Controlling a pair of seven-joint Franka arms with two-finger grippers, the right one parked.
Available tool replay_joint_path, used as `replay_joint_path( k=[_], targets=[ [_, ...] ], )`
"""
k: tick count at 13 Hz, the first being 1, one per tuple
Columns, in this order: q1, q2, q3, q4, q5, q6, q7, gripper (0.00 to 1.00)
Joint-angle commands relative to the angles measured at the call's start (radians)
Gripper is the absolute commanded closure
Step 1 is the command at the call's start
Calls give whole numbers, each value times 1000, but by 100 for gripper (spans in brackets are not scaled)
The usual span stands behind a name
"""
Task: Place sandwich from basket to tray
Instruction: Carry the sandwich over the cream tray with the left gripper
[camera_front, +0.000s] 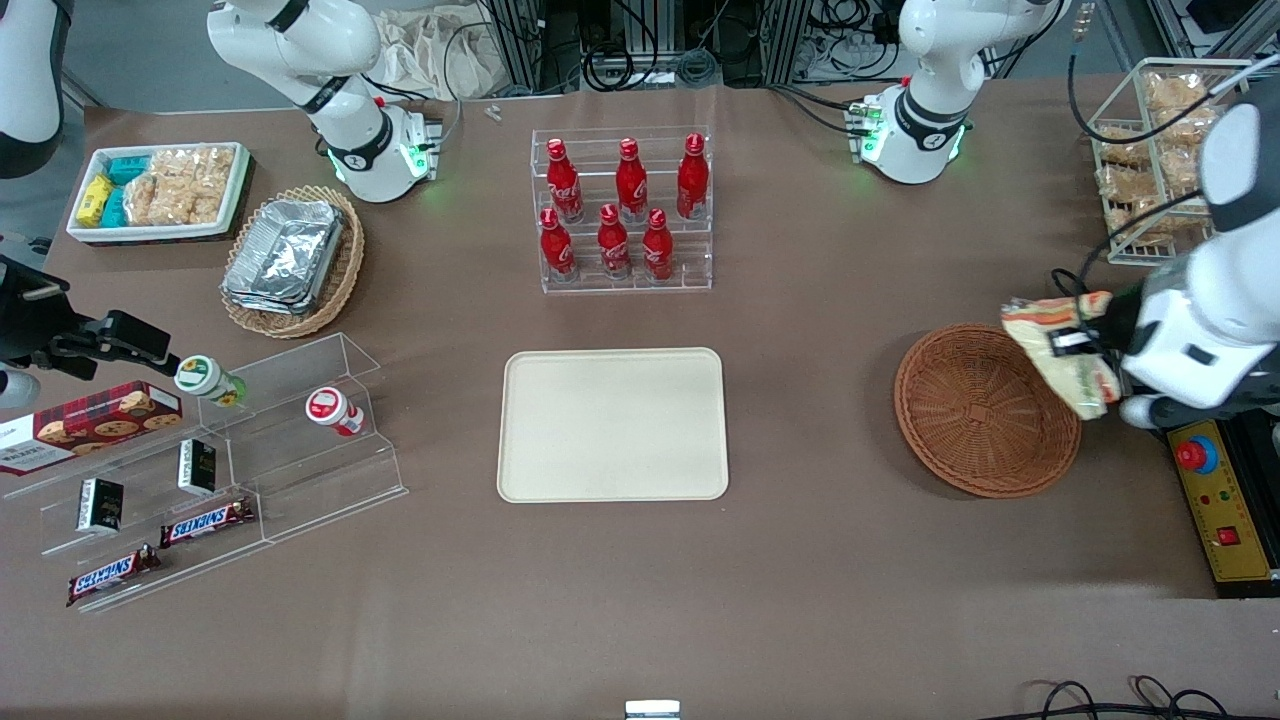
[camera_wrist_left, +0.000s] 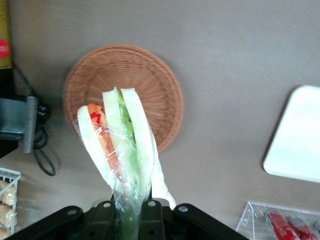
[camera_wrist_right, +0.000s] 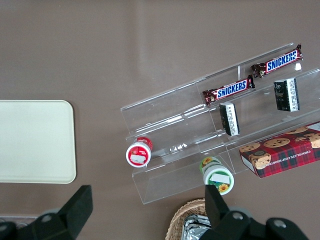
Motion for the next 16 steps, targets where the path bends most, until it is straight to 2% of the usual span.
replay_joint_path(
  k=[1, 4, 6, 7, 9, 13, 16],
  targets=[
    [-2, 23, -133, 4, 8, -9, -20, 85],
    [-21, 95, -282, -26, 26, 85, -137, 85],
    [-155, 182, -284, -33, 138, 136, -184, 85],
    [-197, 236, -284, -28, 170, 168, -242, 80],
    [-241, 319, -282, -28, 186, 254, -329, 79],
    [-338, 468, -279, -33, 272, 423, -383, 87],
    [-415, 562, -249, -30, 416, 536, -513, 87]
  ],
)
